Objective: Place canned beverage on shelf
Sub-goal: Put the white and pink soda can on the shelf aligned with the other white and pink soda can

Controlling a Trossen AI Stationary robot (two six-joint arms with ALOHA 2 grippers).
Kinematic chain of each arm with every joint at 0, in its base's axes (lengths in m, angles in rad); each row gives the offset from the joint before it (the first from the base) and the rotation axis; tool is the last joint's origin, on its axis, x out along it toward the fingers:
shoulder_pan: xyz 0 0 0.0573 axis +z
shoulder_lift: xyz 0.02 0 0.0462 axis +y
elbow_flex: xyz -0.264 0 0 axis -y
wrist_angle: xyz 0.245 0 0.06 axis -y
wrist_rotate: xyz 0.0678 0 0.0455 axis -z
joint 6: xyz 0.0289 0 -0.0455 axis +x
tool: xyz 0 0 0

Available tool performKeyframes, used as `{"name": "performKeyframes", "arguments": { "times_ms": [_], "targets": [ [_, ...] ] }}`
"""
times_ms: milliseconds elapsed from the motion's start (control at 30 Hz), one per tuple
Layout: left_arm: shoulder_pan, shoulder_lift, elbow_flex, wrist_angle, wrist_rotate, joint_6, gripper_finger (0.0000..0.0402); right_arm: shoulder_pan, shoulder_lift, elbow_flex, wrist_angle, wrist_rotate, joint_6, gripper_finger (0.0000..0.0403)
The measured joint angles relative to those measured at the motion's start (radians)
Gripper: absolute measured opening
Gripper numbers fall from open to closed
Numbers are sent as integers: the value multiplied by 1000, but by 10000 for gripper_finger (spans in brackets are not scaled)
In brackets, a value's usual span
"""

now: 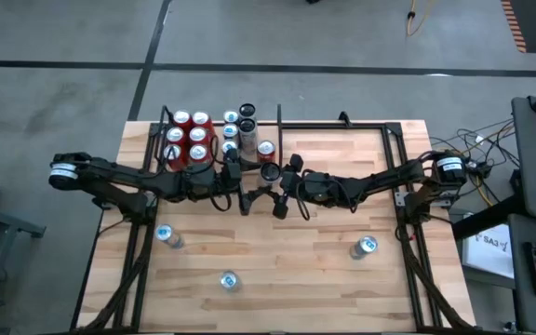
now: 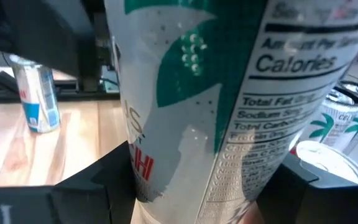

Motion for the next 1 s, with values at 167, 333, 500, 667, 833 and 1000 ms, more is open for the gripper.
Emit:
{"name": "performKeyframes", "arguments": {
  "times_ms": [167, 333, 500, 667, 833, 1000],
  "targets": [
    [0, 0, 0, 13, -4, 16, 326, 0, 0, 3, -2, 5, 2, 233],
    [0, 18, 10, 57, -19, 3, 318, -1, 0, 3, -6, 6, 4, 233],
    [0, 56, 24, 63, -25, 2, 310, -1, 0, 3, -7, 6, 15, 233],
    [-7, 72, 30, 65, -67, 21, 276, -1, 0, 3, -6, 6, 19, 233],
    [-20, 61, 30, 60, -105, 29, 227, 0, 0, 5, -4, 0, 14, 233],
    [-21, 56, 30, 48, -116, 9, 227, 0, 0, 5, -5, 2, 15, 289]
  ]
}}
